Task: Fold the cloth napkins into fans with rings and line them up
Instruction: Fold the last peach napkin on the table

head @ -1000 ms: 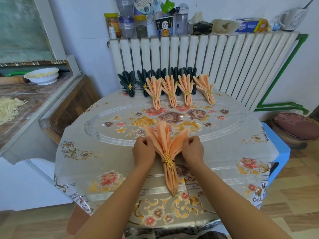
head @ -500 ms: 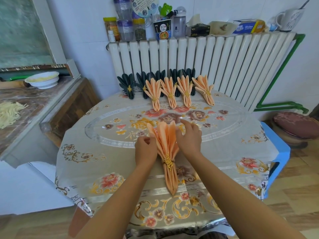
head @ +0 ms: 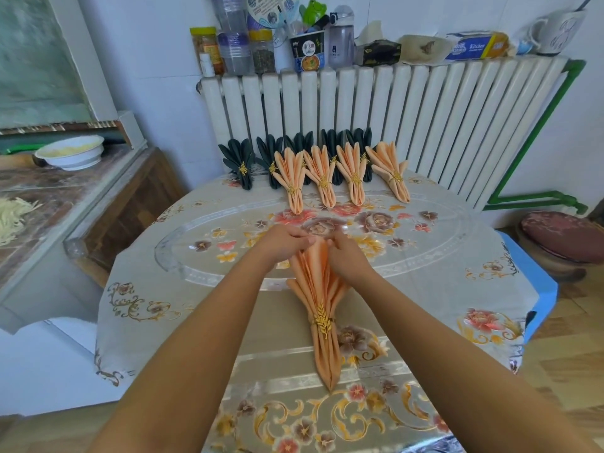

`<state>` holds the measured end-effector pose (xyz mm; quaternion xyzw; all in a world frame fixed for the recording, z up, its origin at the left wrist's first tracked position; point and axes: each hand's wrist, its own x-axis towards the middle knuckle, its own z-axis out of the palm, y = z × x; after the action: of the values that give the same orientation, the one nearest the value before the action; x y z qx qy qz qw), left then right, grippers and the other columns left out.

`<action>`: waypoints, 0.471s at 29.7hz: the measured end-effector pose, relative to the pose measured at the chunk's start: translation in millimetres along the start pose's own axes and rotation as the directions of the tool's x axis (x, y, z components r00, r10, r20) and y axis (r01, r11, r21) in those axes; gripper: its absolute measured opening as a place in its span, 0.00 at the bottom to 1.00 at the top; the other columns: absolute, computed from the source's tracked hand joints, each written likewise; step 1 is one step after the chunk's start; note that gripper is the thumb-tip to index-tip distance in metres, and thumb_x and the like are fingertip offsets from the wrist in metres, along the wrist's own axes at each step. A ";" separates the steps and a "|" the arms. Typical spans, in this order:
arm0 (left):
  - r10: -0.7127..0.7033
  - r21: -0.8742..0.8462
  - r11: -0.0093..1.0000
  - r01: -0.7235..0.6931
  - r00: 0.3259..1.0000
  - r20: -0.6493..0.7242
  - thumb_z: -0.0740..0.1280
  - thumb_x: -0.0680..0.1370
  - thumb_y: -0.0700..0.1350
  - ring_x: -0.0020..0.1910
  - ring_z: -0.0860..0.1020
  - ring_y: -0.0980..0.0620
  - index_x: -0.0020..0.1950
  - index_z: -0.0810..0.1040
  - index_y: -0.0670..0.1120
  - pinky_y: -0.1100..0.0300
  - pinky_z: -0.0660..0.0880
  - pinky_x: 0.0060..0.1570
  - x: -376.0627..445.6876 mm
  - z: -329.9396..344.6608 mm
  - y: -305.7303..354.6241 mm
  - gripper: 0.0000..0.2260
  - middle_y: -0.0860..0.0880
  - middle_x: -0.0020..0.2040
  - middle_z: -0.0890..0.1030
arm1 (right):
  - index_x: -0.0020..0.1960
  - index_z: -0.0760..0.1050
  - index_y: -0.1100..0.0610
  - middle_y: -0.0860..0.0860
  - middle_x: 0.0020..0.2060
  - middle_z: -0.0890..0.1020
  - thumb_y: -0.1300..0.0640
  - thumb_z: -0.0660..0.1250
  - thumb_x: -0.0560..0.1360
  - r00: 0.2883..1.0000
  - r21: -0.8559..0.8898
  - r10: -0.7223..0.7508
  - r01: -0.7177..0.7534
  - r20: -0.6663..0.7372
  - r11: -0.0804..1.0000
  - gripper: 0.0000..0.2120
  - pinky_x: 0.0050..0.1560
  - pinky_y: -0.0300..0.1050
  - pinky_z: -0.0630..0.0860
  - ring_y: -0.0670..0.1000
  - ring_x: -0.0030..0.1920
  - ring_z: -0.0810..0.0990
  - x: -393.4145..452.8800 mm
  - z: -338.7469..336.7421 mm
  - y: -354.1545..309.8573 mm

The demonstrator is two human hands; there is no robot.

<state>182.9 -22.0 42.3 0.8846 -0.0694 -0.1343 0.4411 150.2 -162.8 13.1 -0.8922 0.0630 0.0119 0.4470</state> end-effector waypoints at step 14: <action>0.098 -0.780 0.616 0.107 0.973 0.211 0.60 0.80 0.37 0.38 0.82 0.51 0.53 0.78 0.39 0.59 0.80 0.42 12.9 22.3 -34.4 0.08 0.45 0.40 0.83 | 0.66 0.69 0.57 0.52 0.59 0.76 0.60 0.53 0.81 0.992 0.221 -0.013 0.041 -0.126 0.974 0.15 0.50 0.39 0.66 0.49 0.55 0.73 1.5 10.3 6.1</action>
<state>188.7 -21.4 -0.3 0.5796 -0.0521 -0.2548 0.7723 151.3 -158.4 2.0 -0.8361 0.0793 -0.0568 0.5399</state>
